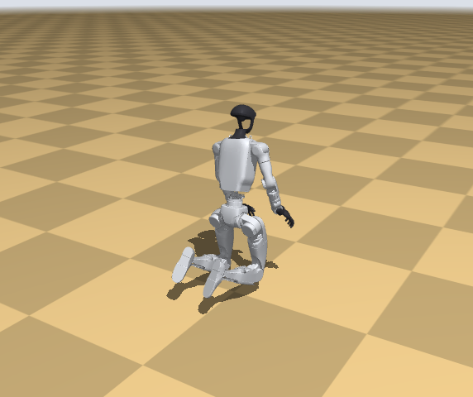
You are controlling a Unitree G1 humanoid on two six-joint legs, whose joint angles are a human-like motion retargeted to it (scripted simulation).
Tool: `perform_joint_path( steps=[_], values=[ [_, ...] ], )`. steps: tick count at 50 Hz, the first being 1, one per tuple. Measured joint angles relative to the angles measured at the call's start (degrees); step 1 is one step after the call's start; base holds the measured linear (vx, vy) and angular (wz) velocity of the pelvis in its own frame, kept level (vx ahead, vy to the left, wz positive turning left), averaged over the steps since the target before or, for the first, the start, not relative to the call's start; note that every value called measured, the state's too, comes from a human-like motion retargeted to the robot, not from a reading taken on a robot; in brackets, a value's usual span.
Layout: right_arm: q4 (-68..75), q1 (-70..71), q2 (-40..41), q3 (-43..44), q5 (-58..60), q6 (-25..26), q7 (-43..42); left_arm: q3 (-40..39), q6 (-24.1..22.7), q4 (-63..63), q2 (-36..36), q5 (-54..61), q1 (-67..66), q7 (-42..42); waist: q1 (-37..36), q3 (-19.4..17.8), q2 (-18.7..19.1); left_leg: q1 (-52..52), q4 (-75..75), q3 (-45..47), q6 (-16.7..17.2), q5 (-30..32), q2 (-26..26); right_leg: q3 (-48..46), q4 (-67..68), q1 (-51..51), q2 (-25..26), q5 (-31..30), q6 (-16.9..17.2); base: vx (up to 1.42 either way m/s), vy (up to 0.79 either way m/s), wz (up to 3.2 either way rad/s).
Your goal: Static pose
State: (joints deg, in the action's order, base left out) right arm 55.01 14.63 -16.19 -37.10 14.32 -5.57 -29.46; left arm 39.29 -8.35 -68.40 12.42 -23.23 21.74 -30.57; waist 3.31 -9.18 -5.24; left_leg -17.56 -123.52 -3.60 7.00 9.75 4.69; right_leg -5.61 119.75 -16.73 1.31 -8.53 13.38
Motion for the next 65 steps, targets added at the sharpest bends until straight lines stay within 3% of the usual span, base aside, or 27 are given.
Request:
perform_joint_path(
  steps=[25, 65],
  values=[
    [0.37, 0.18, 0.21, 2.8, -3.18, 0.15, 1.06, -2.1, 0.06, -0.89, -0.46, 4.3, 0.57, 1.75, 0.38, -0.58, 1.94, 3.87, -0.2, -0.84, -2.25, -4.24, 1.76, -1.08, 0.53, 2.07, 0.9, -2.61, -0.52, 0.0, 0.0, 0.0],
    [3.68, -1.02, 1.36, 5.5, -3.32, 2.12, 1.48, -5.09, 0.86, 1.37, -0.24, 8.79, -2.17, 2.97, -1.22, 1.07, 3.1, 8.66, 1.23, -0.15, -4.97, -3.96, 3.66, -1.07, -0.96, 5.43, 2.4, -5.38, -2.65, 0.0, 0.0, 0.0]
  ],
)
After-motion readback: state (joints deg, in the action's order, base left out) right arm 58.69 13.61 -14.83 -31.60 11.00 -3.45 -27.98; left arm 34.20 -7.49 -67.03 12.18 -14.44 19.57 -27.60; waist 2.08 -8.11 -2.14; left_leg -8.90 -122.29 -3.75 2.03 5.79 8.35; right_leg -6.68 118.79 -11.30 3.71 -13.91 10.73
